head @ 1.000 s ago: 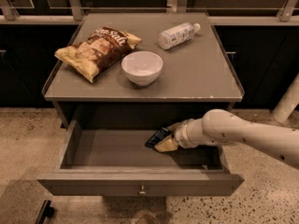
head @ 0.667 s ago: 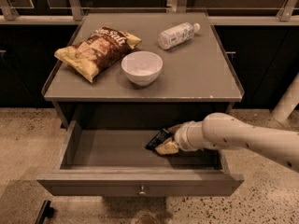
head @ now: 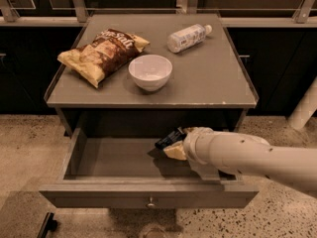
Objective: Pick rxbar blueberry from top drawer and place on counter
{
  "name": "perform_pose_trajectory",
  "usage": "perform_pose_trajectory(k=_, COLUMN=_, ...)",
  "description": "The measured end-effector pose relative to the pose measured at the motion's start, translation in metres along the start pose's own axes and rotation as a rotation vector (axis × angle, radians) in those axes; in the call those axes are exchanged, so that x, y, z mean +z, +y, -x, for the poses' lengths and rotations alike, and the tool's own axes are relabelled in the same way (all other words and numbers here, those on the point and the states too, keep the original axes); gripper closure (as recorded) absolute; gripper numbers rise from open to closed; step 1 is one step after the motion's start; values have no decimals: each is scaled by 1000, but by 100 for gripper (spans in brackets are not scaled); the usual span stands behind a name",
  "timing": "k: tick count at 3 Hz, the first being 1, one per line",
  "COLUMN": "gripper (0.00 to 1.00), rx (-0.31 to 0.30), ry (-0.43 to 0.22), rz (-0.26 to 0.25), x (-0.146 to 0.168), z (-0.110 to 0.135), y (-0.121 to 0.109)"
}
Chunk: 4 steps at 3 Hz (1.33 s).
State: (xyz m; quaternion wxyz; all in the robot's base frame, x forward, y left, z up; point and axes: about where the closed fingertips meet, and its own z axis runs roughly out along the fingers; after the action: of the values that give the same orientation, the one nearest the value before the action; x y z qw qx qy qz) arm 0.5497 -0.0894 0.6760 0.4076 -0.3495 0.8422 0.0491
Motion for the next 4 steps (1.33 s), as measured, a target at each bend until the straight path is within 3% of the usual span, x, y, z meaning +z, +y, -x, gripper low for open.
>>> perform_pose_trajectory(k=1, gripper=100, rx=-44, ry=48, rz=-33, x=-40, z=-23, y=1)
perform_pose_trajectory(k=2, gripper=100, rx=-57, ry=38, rz=-62, x=-62, z=-24, y=-9)
perform_pose_trajectory(k=3, gripper=100, rx=-71, ry=54, rz=-41, x=-57, z=-23, y=-6)
perform_pose_trajectory(k=4, gripper=100, rx=-93, ry=12, rz=5, x=-70, z=23, y=-5)
